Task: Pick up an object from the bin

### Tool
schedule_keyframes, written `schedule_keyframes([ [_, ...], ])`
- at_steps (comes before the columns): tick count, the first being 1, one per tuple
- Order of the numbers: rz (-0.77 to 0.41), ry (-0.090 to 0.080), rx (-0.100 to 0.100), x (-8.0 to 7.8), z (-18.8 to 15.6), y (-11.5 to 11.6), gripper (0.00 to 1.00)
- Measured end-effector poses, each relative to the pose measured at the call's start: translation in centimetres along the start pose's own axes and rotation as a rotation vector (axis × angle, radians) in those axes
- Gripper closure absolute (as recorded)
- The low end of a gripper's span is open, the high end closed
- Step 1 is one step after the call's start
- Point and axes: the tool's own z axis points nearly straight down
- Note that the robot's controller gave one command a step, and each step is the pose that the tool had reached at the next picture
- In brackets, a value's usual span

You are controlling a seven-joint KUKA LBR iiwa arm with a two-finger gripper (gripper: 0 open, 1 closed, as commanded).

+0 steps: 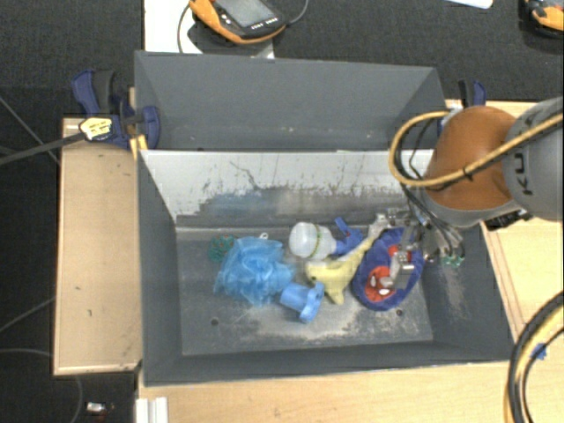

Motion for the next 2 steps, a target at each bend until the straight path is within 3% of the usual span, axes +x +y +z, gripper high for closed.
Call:
schedule_keyframes([
  [1, -0.146, -0.011, 0.002, -0.42, 2.31, 3.70, 1.00],
  [2, -0.148, -0.011, 0.002, -0.42, 2.31, 3.70, 1.00],
])
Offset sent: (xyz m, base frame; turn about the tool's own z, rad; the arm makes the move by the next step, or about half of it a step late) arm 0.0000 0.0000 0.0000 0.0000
